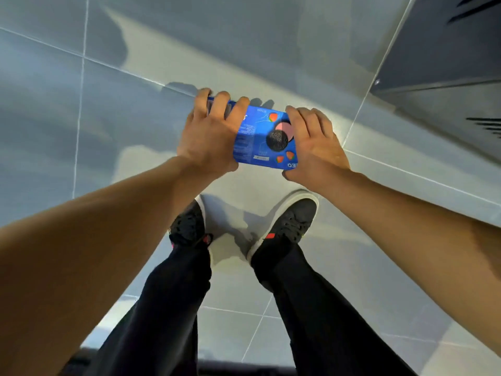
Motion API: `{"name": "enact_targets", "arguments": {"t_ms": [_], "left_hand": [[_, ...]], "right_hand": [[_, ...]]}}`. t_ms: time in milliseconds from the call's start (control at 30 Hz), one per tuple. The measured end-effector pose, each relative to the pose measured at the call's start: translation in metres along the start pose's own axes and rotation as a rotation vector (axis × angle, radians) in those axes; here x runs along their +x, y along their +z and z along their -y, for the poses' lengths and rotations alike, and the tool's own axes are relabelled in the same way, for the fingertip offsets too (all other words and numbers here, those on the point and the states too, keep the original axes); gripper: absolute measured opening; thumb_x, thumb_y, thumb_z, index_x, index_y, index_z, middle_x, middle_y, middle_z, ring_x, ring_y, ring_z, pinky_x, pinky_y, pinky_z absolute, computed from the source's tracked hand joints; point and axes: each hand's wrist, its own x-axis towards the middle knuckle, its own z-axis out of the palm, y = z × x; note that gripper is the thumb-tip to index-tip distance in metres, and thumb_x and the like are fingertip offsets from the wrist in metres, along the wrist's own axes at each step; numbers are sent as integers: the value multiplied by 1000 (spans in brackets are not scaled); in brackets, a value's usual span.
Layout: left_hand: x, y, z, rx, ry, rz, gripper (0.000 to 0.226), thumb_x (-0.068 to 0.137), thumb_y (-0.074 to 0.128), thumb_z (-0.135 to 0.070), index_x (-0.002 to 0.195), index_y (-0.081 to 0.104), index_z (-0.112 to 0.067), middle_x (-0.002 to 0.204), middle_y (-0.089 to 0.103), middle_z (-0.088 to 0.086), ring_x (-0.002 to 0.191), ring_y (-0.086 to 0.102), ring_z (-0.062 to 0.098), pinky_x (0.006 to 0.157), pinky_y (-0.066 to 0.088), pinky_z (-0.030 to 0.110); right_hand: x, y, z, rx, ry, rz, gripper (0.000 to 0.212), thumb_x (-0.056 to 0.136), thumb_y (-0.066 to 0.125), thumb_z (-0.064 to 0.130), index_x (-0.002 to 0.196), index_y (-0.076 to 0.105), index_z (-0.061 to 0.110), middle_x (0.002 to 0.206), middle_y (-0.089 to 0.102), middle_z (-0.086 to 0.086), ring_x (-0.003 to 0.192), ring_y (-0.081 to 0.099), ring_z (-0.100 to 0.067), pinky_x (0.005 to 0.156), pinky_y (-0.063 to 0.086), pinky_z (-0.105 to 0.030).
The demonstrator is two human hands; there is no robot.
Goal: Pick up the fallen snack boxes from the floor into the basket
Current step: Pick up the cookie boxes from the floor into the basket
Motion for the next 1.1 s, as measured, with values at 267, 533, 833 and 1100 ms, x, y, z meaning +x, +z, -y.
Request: {"name": "enact_targets", "arguments": {"t_ms": [267, 533, 833, 1100], "left_hand": [[-136, -211, -24, -47, 10, -45, 73, 63, 51, -34, 133, 36, -25, 124, 48, 0, 124, 38, 32, 103, 36, 40], [-240, -437, -92, -102, 123, 218, 115, 44, 85, -42, 141, 24, -29, 131, 31, -1, 130, 20, 30, 92, 50, 45], [-279, -581, -242, 19, 425, 309, 113, 31, 67, -67, 135, 38, -31, 123, 49, 3, 118, 41, 26, 99, 34, 34], [-306, -607, -381, -81, 605, 699, 65, 43, 76, -55, 104, 62, -39, 97, 68, -8, 87, 64, 16, 80, 50, 32]], "right_hand": [[-160, -183, 106, -6, -77, -66, 98, 64, 81, 33, 146, 30, 16, 144, 40, -7, 136, 34, -33, 111, 39, -46], [-343, -342, 175, 107, 10, -153, 90, 69, 81, 42, 145, 36, 23, 150, 35, -5, 140, 29, -28, 112, 35, -38], [-530, -417, 163, 206, 324, -556, 85, 67, 81, 34, 141, 43, 17, 150, 38, -6, 135, 38, -27, 106, 43, -41], [-663, -399, 123, 334, 488, -876, 84, 60, 86, 28, 133, 45, 16, 135, 51, -8, 121, 52, -30, 101, 48, -41]]}}
